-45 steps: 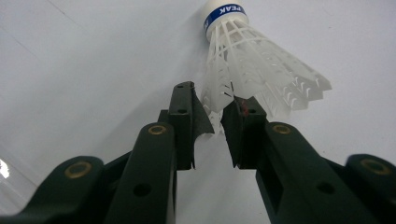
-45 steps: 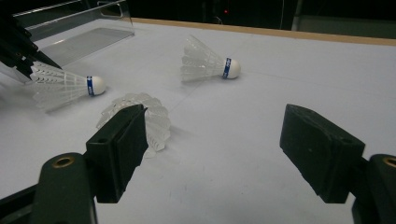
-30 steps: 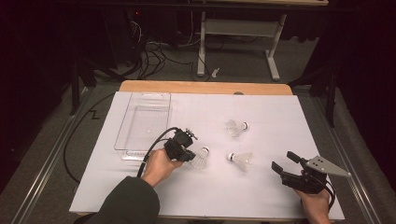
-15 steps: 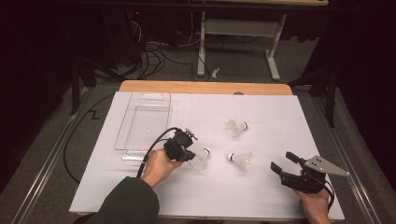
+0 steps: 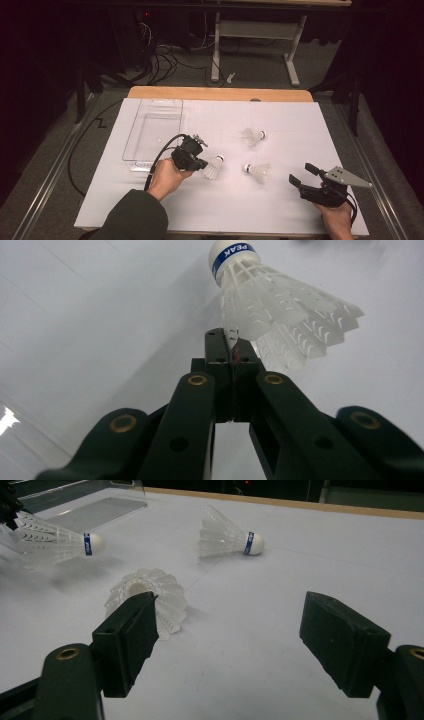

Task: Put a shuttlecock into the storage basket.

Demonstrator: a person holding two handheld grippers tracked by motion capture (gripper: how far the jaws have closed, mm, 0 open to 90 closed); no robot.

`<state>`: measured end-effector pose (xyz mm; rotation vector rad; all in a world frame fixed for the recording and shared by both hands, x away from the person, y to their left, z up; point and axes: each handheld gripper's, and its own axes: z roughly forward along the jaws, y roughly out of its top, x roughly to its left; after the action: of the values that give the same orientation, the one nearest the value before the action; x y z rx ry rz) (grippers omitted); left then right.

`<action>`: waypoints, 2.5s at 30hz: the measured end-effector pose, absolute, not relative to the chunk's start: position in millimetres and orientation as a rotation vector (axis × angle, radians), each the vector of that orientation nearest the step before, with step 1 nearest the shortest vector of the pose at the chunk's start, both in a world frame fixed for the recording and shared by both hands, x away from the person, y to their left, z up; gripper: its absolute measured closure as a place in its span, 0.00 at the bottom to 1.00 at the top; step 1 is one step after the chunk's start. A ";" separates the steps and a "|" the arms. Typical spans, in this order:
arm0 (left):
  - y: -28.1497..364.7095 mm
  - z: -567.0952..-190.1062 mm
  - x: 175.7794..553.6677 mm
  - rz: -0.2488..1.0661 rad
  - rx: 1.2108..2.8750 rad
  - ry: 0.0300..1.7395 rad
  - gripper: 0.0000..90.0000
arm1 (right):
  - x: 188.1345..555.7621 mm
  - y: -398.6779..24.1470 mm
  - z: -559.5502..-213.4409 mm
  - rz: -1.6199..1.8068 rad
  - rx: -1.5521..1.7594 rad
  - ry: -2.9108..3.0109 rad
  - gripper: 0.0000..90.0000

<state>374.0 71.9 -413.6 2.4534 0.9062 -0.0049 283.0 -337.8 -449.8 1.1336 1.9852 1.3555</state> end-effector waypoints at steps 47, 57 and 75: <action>95.5 -383.6 369.0 0.057 2.372 0.902 1.00 | 283.0 -338.1 -449.6 1.362 1.131 1.983 0.26; 101.6 -377.6 370.6 0.076 2.353 0.910 1.00 | 282.9 -338.1 -449.5 1.364 1.133 1.982 0.26; 116.2 -367.9 377.9 0.113 2.317 0.956 1.00 | 282.9 -338.1 -449.5 1.365 1.133 1.981 0.26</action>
<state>377.9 116.2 -367.9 2.3167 0.9557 0.1131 282.9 -338.1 -449.5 1.1330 1.9812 1.3655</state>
